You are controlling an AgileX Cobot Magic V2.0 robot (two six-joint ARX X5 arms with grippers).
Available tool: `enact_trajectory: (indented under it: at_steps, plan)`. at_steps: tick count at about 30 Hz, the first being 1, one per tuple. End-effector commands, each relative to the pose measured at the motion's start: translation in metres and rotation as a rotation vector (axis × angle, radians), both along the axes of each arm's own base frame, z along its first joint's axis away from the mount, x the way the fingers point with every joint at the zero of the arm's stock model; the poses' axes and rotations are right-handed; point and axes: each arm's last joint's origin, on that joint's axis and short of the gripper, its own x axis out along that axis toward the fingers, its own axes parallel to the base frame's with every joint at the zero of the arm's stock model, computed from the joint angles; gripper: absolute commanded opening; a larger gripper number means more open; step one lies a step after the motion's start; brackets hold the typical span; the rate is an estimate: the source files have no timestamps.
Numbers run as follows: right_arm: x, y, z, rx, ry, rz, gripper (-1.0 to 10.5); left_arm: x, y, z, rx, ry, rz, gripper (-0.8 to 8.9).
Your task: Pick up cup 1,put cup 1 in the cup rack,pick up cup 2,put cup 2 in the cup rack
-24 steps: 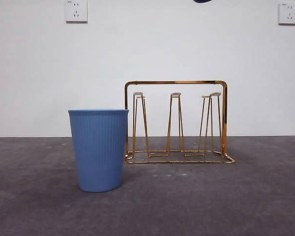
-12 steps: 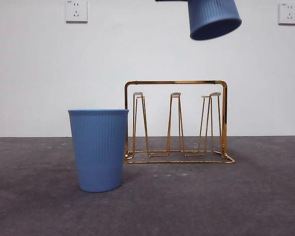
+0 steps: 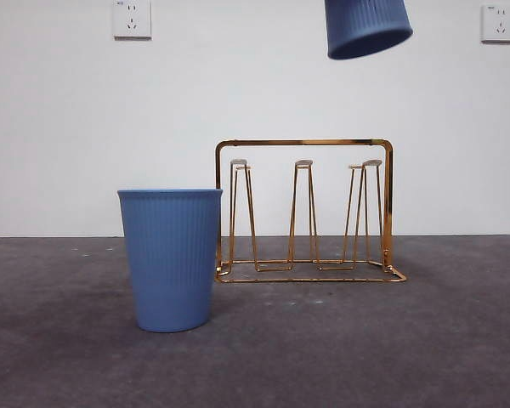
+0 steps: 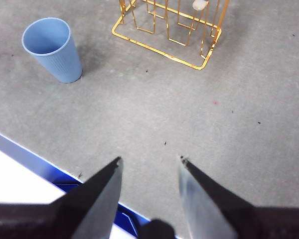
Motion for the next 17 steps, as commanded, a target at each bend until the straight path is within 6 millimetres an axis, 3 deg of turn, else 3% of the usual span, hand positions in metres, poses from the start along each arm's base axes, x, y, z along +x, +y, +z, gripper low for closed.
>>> enact_trajectory:
  at_steps: [1,17]
  plan:
    - [0.000,0.000,-0.002,0.003,0.016,-0.011,1.9,0.010,-0.003,-0.010,0.024,-0.003,0.020,-0.07]
    - [0.001,0.001,-0.001,0.014,-0.004,-0.011,1.9,0.048,-0.039,-0.048,0.083,0.043,0.032,-0.07]
